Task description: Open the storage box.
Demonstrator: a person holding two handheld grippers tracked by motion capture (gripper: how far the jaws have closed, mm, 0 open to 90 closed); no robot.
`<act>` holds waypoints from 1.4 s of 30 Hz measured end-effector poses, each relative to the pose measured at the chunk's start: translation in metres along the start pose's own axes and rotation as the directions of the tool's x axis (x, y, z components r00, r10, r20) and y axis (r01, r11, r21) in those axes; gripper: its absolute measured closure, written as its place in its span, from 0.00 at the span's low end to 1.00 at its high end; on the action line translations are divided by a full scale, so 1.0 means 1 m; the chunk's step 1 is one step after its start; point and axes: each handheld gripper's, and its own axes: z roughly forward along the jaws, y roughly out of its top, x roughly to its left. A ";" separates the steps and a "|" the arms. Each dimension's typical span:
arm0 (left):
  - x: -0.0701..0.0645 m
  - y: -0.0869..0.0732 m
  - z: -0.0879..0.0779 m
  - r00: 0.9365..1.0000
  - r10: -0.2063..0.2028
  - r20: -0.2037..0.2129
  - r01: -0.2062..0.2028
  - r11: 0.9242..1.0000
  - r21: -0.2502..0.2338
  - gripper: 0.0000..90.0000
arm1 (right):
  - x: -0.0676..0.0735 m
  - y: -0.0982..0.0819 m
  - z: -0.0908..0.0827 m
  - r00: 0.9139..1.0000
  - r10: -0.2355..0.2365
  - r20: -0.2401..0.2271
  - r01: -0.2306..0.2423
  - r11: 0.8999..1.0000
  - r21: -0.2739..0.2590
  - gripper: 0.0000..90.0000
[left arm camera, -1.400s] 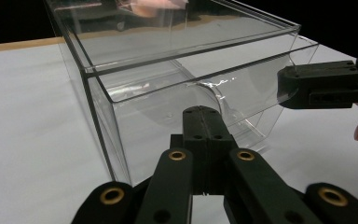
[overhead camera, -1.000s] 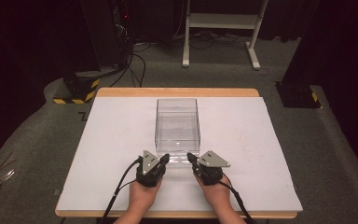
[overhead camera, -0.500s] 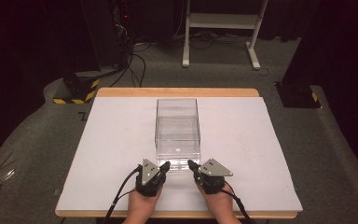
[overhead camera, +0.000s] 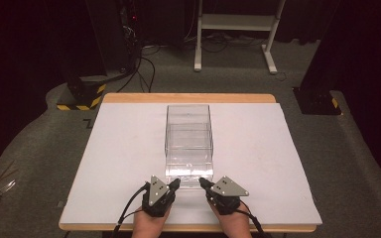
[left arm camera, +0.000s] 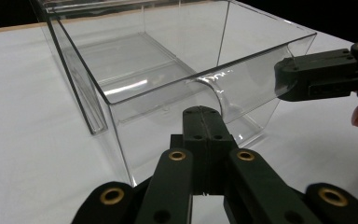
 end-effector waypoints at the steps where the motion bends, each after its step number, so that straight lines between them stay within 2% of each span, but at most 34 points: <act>1: 0.000 -0.001 -0.001 1.000 0.004 -0.001 -0.004 1.000 0.004 1.00 | 0.001 -0.001 -0.001 1.000 0.000 -0.003 0.000 1.000 0.001 1.00; 2: -0.001 -0.002 -0.001 1.000 0.005 0.004 -0.005 1.000 0.013 1.00 | 0.002 -0.001 -0.002 1.000 -0.004 -0.005 0.004 1.000 0.004 1.00; 3: -0.001 -0.004 -0.001 1.000 0.005 0.029 -0.006 1.000 0.027 1.00 | 0.003 -0.002 -0.003 1.000 -0.005 -0.009 0.005 1.000 0.003 1.00; 5: -0.012 -0.007 0.000 0.998 0.055 0.044 -0.057 0.998 0.033 1.00 | 0.007 -0.002 -0.004 0.999 -0.015 -0.042 0.015 1.000 0.001 1.00; 6: -0.018 -0.008 -0.002 0.996 0.082 0.043 -0.083 0.996 0.019 1.00 | 0.012 -0.002 -0.004 0.999 -0.038 -0.036 0.038 0.999 0.007 1.00; 8: -0.029 -0.008 -0.002 0.994 0.093 0.053 -0.094 0.996 0.008 1.00 | 0.019 0.000 -0.006 0.998 -0.056 -0.018 0.056 0.998 0.009 1.00; 11: -0.033 -0.010 -0.003 0.994 0.098 0.055 -0.098 0.995 0.006 1.00 | 0.018 -0.001 -0.008 0.999 -0.039 -0.019 0.039 0.999 0.003 1.00; 14: -0.029 -0.010 -0.005 0.995 0.089 0.046 -0.090 0.996 0.005 1.00 | 0.016 -0.002 -0.011 0.999 -0.042 -0.010 0.042 0.999 0.004 1.00; 15: -0.023 -0.011 -0.007 0.996 0.075 0.044 -0.076 0.997 0.012 1.00 | 0.014 -0.003 -0.013 0.999 -0.034 -0.010 0.034 0.999 -0.005 1.00; 23: -0.013 -0.008 -0.023 0.997 0.070 0.040 -0.070 0.998 -0.008 1.00 | 0.008 -0.005 -0.021 1.000 -0.019 0.013 0.019 1.000 -0.022 1.00; 29: 0.004 -0.006 -0.039 0.999 0.039 -0.002 -0.039 0.999 -0.038 1.00 | -0.001 -0.008 -0.032 0.999 -0.008 0.044 0.010 0.999 -0.036 0.99; 33: 0.017 -0.004 -0.047 0.999 0.002 -0.035 -0.005 0.998 -0.064 1.00 | -0.011 -0.009 -0.038 0.996 0.030 0.079 -0.026 0.999 -0.048 0.99; 37: 0.033 -0.001 -0.044 0.996 -0.035 -0.079 0.030 0.997 -0.070 1.00 | -0.022 -0.009 -0.038 0.992 0.058 0.112 -0.053 0.997 -0.048 0.99; 42: 0.050 0.004 -0.025 0.991 -0.055 -0.119 0.051 0.998 -0.039 1.00 | -0.036 -0.003 -0.020 0.988 0.076 0.132 -0.075 0.997 -0.014 0.98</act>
